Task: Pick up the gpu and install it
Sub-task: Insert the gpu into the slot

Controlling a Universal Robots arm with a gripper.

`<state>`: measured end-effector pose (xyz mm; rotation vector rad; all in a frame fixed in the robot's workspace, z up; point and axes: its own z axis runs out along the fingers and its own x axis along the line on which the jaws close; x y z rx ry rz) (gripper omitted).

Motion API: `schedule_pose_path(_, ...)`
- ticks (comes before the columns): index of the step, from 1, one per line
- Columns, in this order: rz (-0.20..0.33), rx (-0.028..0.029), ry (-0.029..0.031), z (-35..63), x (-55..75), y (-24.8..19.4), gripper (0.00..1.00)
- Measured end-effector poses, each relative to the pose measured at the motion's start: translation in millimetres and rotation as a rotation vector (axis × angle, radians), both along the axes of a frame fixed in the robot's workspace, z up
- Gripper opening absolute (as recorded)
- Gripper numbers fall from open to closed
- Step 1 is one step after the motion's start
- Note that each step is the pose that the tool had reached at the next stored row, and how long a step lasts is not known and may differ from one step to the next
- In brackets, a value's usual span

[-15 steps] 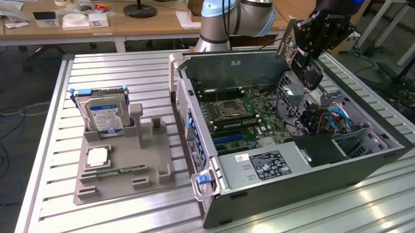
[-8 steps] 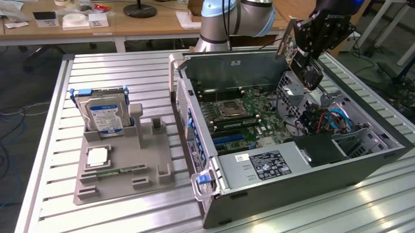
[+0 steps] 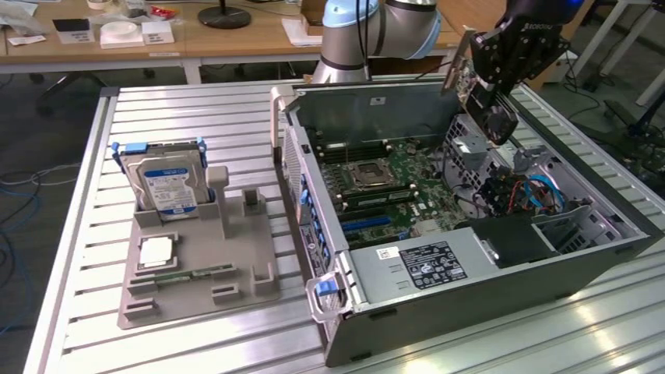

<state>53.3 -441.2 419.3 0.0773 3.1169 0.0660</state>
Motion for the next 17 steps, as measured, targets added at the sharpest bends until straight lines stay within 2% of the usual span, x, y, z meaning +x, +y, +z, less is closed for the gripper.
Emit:
schedule_pose_path(5,0.04,0.0001,0.0,0.0,0.0,0.0,0.27)
schedule_pose_path(17,0.216,-0.003,0.0,0.0,0.0,0.0,0.27)
